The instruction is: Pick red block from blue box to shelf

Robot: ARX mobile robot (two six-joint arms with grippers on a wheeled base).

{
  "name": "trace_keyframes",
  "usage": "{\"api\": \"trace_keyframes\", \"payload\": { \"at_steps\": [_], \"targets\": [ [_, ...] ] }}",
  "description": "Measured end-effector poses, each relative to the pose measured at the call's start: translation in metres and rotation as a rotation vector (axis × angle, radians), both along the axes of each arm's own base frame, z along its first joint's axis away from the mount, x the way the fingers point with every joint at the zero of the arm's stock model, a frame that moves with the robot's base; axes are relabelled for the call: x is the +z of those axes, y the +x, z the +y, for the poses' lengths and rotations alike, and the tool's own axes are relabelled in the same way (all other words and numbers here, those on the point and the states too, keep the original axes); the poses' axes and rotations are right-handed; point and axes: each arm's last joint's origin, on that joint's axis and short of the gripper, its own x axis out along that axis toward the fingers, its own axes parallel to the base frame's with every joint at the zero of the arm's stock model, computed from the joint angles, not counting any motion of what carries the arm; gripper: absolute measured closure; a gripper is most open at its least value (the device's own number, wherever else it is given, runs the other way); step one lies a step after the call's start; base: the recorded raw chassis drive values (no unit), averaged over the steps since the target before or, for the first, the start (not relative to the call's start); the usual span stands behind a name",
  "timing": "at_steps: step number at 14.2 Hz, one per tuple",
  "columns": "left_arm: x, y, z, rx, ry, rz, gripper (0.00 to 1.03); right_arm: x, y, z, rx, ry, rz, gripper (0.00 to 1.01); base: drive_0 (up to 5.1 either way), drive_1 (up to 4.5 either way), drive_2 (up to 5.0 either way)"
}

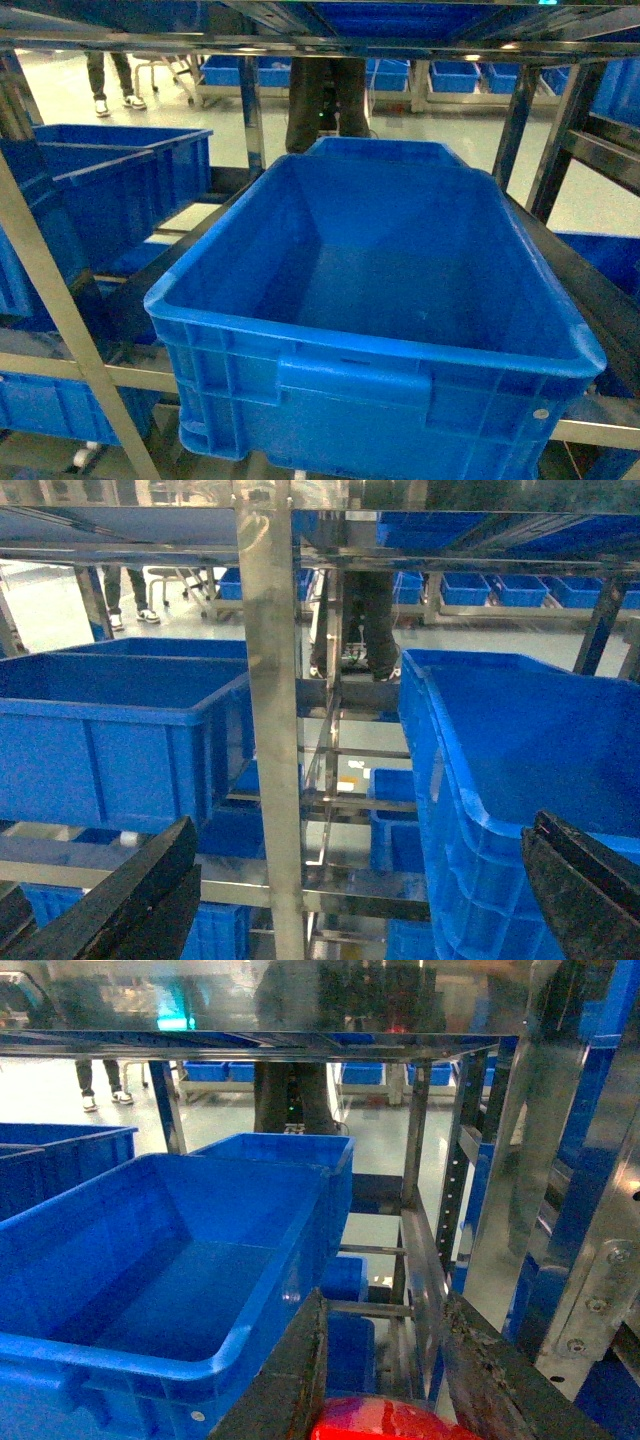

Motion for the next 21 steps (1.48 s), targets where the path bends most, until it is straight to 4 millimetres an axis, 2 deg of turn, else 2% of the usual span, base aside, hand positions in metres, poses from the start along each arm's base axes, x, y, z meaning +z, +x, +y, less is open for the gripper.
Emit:
{"api": "trace_keyframes", "payload": {
  "at_steps": [16,21],
  "targets": [
    [0.0,0.0,0.0,0.0,0.0,0.0,0.05,0.0,0.0,0.0,0.0,0.0,0.0,0.73,0.0,0.0,0.0],
    [0.0,0.0,0.0,0.0,0.0,0.0,0.05,0.0002,0.0009,0.0001,-0.032,0.048,0.222,0.73,0.0,0.0,0.0]
  ]
}}
